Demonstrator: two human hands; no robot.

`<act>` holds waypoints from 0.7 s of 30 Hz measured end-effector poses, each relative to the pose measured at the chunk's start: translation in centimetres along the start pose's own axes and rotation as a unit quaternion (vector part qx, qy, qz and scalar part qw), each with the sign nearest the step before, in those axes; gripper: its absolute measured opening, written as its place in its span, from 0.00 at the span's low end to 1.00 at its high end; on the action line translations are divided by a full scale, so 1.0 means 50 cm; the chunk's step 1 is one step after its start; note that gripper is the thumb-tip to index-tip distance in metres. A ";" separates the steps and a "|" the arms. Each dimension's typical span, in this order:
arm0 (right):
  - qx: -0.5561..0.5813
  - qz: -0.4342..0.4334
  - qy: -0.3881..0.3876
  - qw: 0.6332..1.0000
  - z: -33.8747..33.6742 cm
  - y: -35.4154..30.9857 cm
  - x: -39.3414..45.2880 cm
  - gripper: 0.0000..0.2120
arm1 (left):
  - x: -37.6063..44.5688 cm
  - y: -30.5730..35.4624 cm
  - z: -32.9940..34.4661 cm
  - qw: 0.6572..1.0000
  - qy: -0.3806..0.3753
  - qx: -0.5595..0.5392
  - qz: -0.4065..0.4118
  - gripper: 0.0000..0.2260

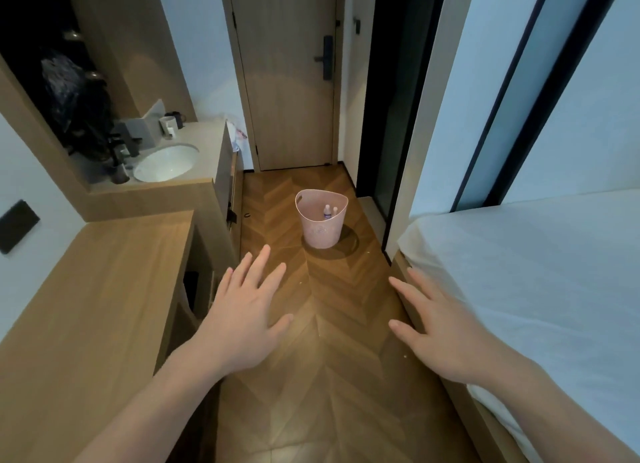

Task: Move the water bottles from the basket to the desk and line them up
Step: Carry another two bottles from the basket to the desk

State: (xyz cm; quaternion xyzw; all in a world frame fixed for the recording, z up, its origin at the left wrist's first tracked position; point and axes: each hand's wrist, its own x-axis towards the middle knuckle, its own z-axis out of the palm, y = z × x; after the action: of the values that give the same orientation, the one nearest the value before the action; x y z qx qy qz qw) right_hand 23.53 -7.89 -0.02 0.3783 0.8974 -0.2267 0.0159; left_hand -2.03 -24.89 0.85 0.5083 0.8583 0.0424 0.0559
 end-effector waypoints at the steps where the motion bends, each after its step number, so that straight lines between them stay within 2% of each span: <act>1: -0.003 0.005 0.000 1.000 -0.006 0.004 0.024 0.34 | 0.032 -0.001 0.002 1.000 -0.004 0.000 0.008 0.38; 8: -0.006 0.008 0.007 1.000 -0.047 0.044 0.263 0.34 | 0.286 -0.025 0.020 1.000 0.001 -0.006 0.027 0.37; 21: -0.024 -0.030 -0.065 0.997 -0.185 0.142 0.783 0.34 | 0.713 -0.040 0.027 0.998 0.010 -0.029 -0.049 0.37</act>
State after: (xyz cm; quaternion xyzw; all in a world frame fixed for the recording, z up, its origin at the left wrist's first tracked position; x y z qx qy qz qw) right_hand 1.78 26.61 -2.38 0.3354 0.9105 -0.2296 0.0762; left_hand -20.57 5.46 -2.64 0.4630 0.8813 0.0696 0.0641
